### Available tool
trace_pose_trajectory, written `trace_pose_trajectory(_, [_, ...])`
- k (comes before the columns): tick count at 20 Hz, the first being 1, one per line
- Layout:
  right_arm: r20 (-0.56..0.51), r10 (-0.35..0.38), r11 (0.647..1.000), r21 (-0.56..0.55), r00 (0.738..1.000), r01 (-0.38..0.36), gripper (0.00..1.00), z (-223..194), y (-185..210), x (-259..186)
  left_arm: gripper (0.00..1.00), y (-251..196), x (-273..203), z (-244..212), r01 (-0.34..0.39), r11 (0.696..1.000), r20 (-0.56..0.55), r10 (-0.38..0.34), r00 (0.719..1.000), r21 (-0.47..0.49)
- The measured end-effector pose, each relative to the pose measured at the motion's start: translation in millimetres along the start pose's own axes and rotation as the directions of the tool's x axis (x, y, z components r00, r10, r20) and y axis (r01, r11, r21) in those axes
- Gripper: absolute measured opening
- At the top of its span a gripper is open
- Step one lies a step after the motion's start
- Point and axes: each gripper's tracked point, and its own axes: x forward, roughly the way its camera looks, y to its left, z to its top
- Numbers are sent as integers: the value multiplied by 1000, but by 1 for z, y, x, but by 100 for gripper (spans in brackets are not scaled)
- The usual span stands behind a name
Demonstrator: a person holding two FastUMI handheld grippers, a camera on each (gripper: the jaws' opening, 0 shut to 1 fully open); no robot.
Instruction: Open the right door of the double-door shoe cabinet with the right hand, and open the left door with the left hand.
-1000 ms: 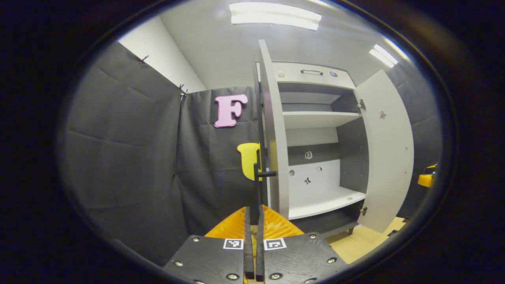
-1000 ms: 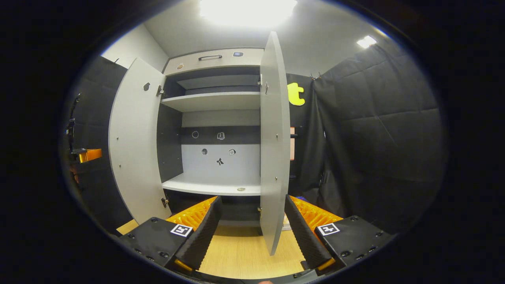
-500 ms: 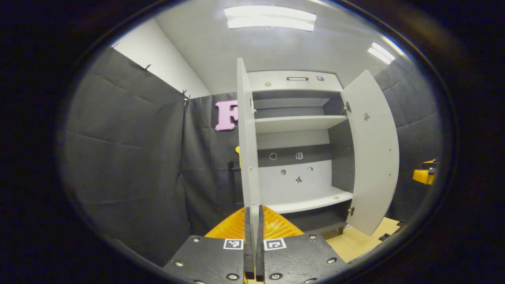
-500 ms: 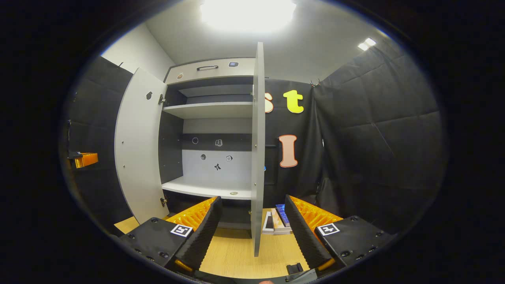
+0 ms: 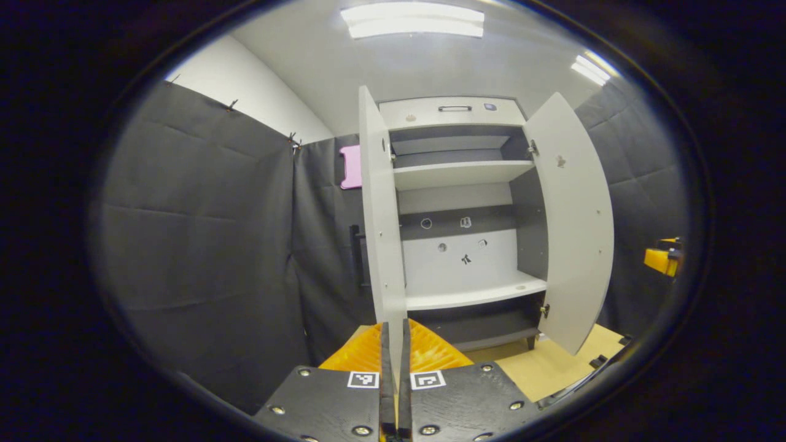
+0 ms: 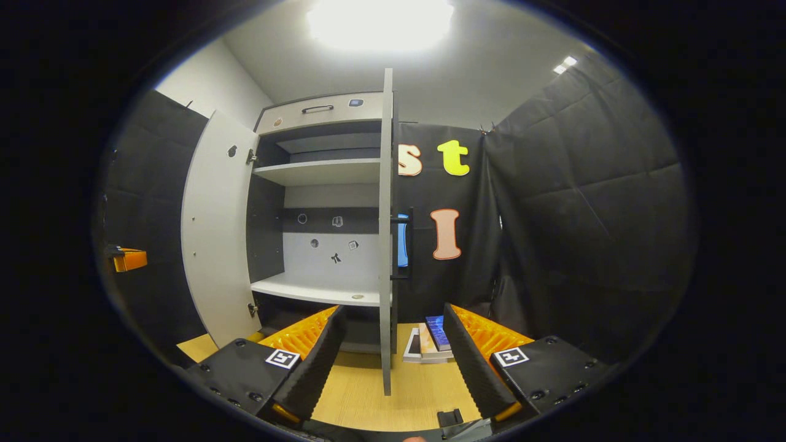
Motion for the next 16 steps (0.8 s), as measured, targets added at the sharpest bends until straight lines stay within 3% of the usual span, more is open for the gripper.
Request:
trace_pose_trajectory(2, [13,7,1000,8,1000,-7,94,6,6,-2,6,5,1,-6,-6,1000,-13,6,1000,-8])
trace_pose_trajectory(5, [30,-4,1000,-19,1000,5,99,13,9,-5,6,16,0,-12,-21,1000,-23,20,1000,-20])
trace_pose_trajectory(8, [48,-7,1000,-9,999,7,94,18,18,-9,40,26,2,-21,-32,999,-49,32,998,-10])
trace_pose_trajectory(9, [51,-9,1000,-10,999,9,99,19,19,-10,41,28,3,-21,-38,999,-48,38,998,-5])
trace_pose_trajectory(12, [58,-18,1000,-15,998,19,94,22,22,-12,89,37,0,-17,-73,997,-17,73,997,-3])
trace_pose_trajectory(16, [71,-30,999,-11,997,30,99,26,27,-13,89,39,2,-16,-69,998,-2,68,998,-6])
